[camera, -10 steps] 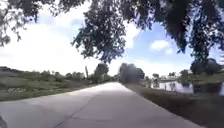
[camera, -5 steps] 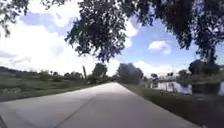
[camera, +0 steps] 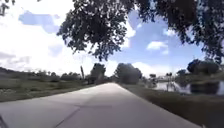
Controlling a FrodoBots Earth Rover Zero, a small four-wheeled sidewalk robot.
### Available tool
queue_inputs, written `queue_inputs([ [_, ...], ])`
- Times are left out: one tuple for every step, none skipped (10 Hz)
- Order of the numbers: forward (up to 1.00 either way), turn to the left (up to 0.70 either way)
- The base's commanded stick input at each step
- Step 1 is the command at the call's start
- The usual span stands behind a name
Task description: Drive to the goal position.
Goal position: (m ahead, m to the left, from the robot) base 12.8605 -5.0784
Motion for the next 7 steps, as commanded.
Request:
queue_inputs([
  [1.00,0.12],
  [1.00,0.26],
  [1.00,0.37],
  [1.00,0.05],
  [1.00,0.00],
  [1.00,0.00],
  [1.00,0.08],
])
